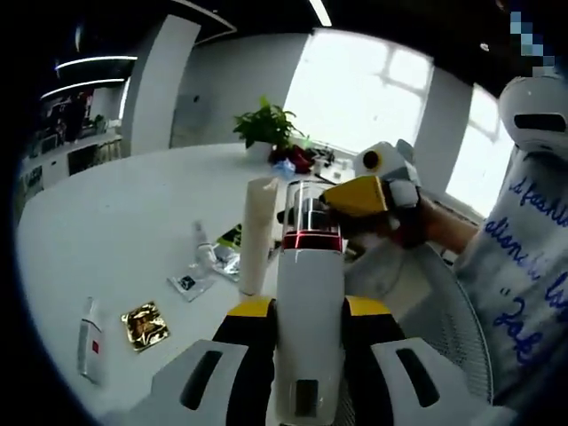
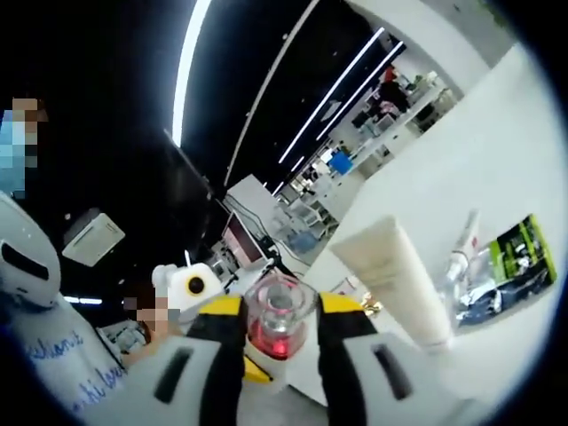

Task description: Arrange the skincare products in the storage area until every visible bottle or jar stands upright without overlapping.

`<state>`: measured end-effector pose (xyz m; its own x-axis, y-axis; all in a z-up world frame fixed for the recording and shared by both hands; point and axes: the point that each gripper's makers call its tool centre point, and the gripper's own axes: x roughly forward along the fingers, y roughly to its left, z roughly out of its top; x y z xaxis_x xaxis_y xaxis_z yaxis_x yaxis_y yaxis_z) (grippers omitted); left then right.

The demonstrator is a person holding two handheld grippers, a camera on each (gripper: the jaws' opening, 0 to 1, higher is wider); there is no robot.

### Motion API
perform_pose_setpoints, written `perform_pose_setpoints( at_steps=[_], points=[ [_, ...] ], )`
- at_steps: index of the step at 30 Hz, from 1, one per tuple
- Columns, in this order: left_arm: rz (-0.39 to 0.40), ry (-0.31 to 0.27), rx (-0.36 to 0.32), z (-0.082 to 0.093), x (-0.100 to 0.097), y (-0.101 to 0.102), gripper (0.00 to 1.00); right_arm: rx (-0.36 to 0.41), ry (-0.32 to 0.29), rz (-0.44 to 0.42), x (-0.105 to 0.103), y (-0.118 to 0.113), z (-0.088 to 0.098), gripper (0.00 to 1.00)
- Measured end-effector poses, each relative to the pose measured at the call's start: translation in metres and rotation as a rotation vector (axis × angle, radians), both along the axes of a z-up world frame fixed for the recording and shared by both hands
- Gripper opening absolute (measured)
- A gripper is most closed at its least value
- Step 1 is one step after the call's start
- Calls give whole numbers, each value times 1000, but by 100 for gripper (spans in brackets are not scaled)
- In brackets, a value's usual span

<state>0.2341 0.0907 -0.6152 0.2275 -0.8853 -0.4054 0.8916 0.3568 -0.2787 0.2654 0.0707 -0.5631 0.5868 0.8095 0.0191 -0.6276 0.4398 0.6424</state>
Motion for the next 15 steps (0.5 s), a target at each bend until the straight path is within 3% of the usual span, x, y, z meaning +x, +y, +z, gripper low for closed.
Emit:
perform_pose_setpoints(
  at_steps=[6,15],
  points=[
    [-9,-20,51,-6,0,-4,25,-39,-33,-9,-1,3,3,29],
    [-28,-43,147,-23,0,-12,25,-199,-124,12,-4,11,0,28]
  ],
)
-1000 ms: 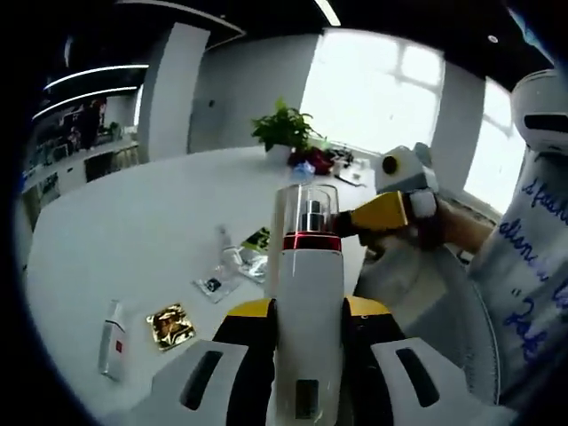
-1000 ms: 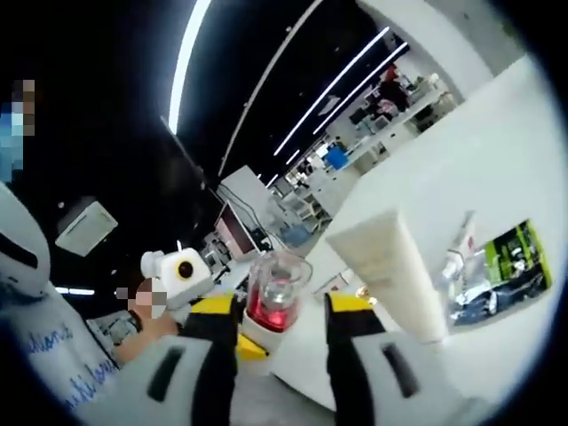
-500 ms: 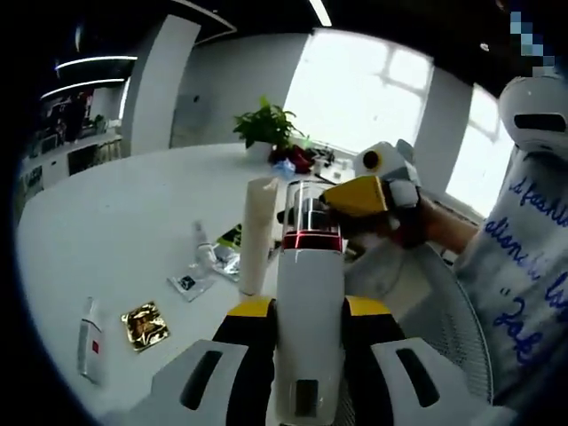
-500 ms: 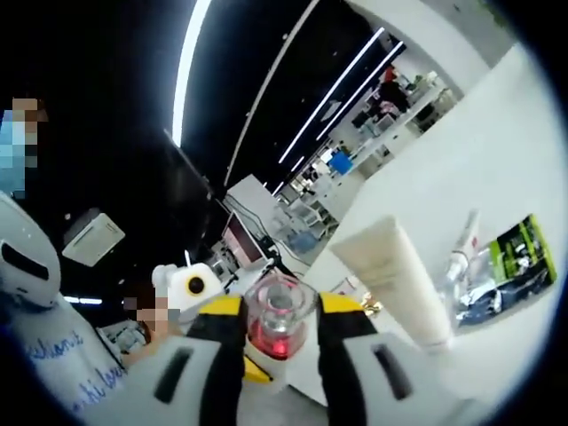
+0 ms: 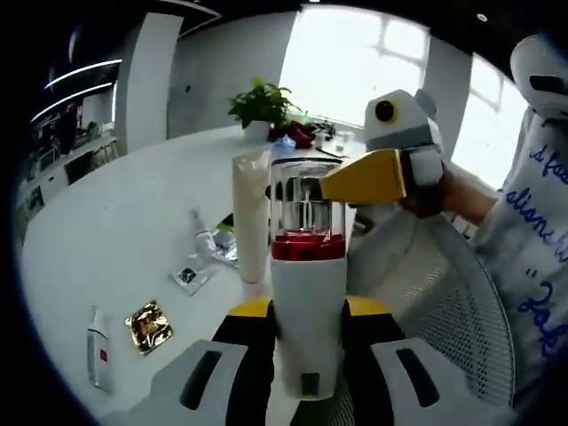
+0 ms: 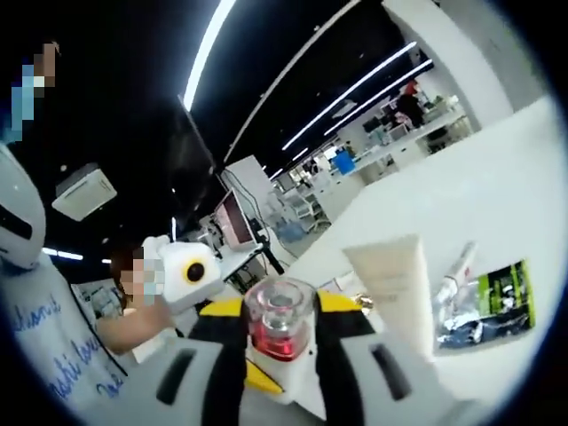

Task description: Arrange the skincare products in the storage area until every visible bottle or jar stands upright without overlapping.

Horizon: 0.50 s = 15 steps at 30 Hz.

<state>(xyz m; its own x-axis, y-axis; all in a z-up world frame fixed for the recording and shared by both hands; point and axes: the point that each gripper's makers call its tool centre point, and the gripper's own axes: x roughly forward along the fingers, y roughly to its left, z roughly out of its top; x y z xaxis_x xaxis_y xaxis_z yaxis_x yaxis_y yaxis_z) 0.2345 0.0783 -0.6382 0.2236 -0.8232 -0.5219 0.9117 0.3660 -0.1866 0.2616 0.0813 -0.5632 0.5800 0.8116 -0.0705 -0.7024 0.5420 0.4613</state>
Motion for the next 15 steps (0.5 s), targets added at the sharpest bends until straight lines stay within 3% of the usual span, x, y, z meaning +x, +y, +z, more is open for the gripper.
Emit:
perform_pose_setpoints(
  at_steps=[7,15],
  points=[
    [-29,-55,95,-9,4,-6,26,-126,-77,1,-2,0,-1,28],
    [-62,-60,97,-10,5,-23,26,-168,-88,-27,0,-17,-4,27]
  ],
)
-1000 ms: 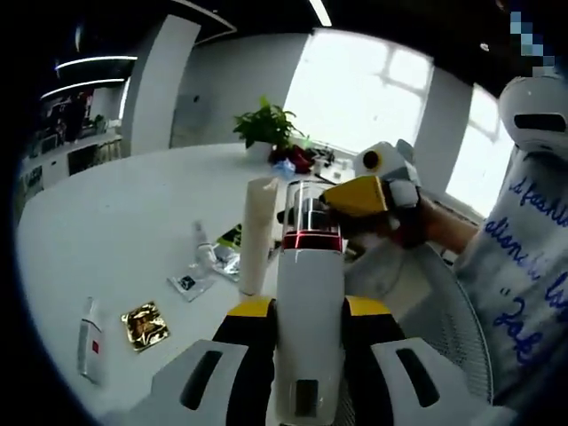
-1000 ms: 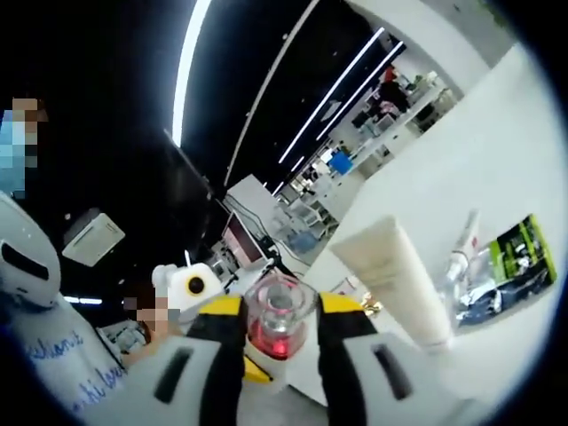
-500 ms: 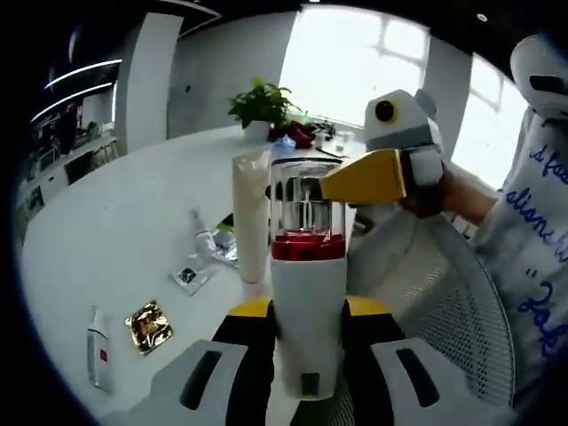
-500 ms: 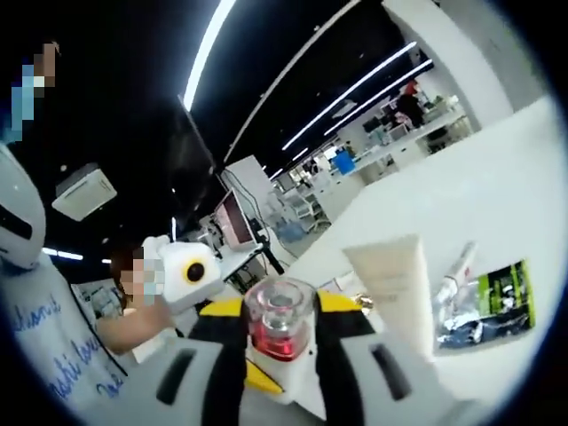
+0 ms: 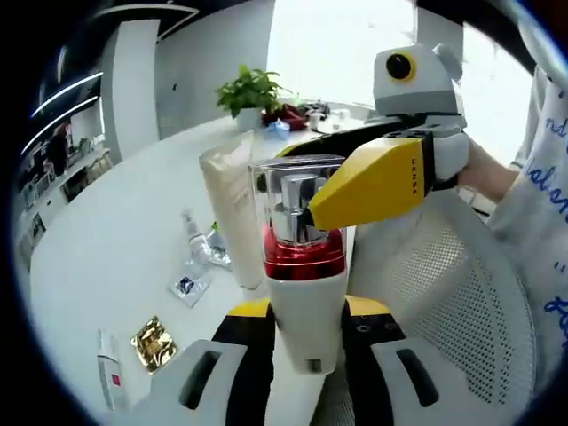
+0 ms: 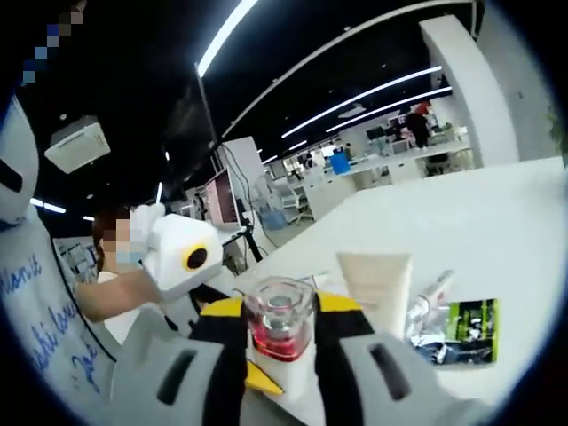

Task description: Arrange the skincare products in the storage area until every visible bottle or jar stands upright without overlapping.

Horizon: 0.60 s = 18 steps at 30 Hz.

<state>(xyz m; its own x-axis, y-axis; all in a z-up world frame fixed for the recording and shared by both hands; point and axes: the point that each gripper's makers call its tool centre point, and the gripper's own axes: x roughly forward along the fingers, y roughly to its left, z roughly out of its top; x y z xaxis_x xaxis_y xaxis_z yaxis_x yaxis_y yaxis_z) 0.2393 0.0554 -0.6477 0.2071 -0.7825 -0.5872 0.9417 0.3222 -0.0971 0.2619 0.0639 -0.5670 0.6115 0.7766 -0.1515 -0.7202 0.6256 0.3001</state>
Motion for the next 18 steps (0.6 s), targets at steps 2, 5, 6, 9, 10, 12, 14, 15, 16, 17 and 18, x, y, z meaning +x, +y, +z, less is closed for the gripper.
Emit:
perform_pose_setpoints(
  at_steps=[2,5,6,9,10,12,14,15,16,17,18],
  points=[
    [-12,-10,8,-1,0,-7,26,-15,-11,-12,0,-5,-1,27],
    [-28,-28,25,-4,3,-15,26,-40,-21,-28,1,-12,-2,27],
    [-32,-31,27,-4,4,-18,26,-47,-24,-36,2,-15,-2,27],
    [-59,-49,29,-6,4,-27,27,-59,-25,-54,4,-25,-2,27],
    [-61,-49,27,-6,4,-30,27,-63,-25,-59,4,-28,-2,27],
    [-66,-48,25,-7,4,-35,27,-74,-28,-73,5,-34,-3,27],
    [-75,-48,26,-10,4,-40,28,-92,-33,-90,5,-40,-5,27],
    [-81,-45,30,-11,3,-41,29,-97,-34,-100,5,-45,-5,27],
    [-87,-46,37,-14,3,-42,30,-97,-34,-105,6,-47,-5,27],
    [-88,-47,43,-15,4,-42,32,-92,-30,-123,7,-52,-6,27],
    [-87,-47,47,-17,4,-42,33,-90,-29,-132,8,-56,-6,27]
  ],
)
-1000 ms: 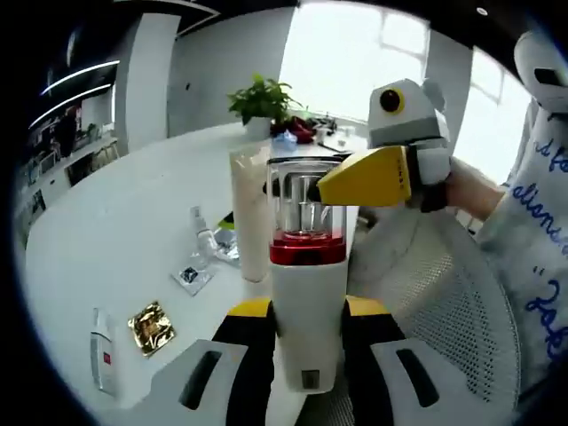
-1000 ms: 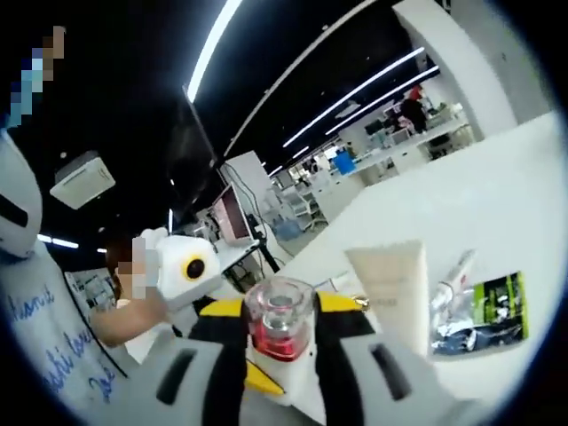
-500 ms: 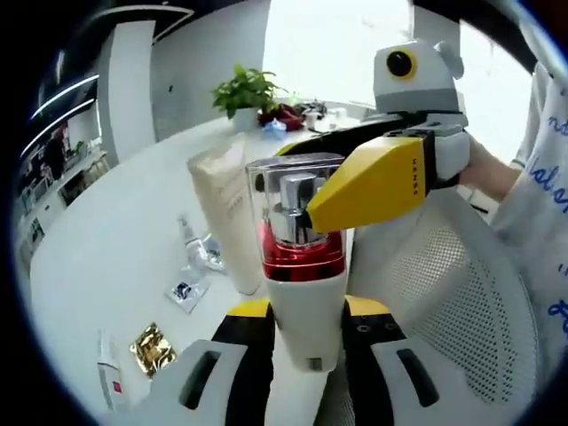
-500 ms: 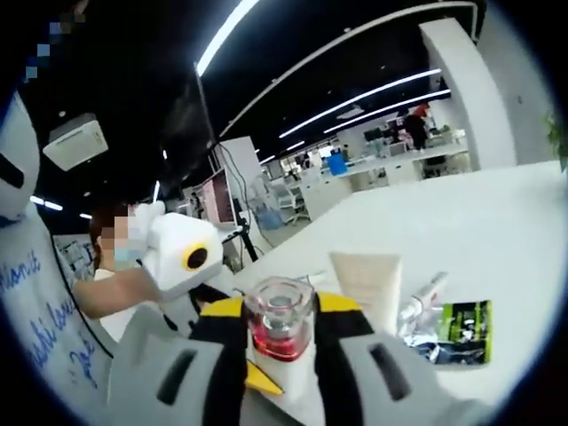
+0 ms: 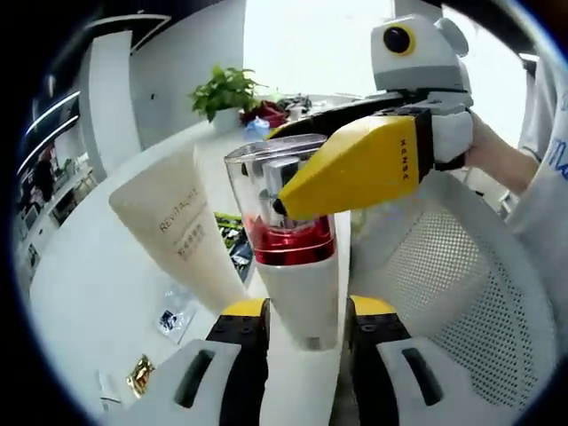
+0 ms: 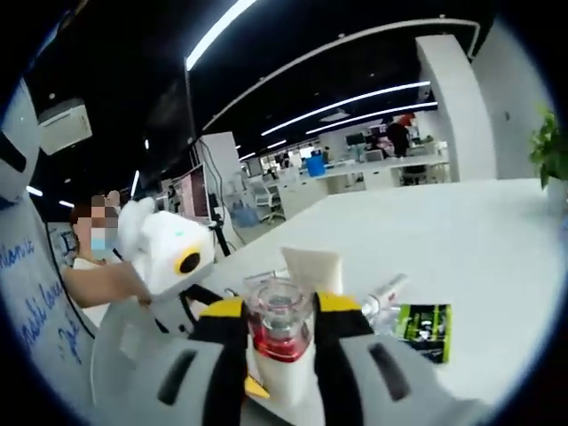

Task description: Arrange the skincare products in the storage area until every visible bottle or jar stands upright without overlapping.

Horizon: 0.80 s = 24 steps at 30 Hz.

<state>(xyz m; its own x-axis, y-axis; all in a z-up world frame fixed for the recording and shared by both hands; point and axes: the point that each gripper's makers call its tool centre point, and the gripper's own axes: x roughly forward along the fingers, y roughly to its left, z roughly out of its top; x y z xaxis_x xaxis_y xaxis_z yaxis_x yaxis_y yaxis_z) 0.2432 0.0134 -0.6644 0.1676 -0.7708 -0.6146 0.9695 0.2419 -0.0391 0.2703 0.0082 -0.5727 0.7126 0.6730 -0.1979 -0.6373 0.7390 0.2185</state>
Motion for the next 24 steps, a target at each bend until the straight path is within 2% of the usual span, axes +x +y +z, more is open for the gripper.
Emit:
perform_pose_setpoints(
  at_steps=[4,10,24],
  points=[
    [8,15,2,-3,0,3,32,-16,-3,-34,5,-13,-1,27],
    [52,25,12,-4,6,19,32,-79,-19,-59,14,-25,-4,27],
    [163,31,0,-2,22,50,33,-160,-32,-63,35,-32,-13,27]
  ],
)
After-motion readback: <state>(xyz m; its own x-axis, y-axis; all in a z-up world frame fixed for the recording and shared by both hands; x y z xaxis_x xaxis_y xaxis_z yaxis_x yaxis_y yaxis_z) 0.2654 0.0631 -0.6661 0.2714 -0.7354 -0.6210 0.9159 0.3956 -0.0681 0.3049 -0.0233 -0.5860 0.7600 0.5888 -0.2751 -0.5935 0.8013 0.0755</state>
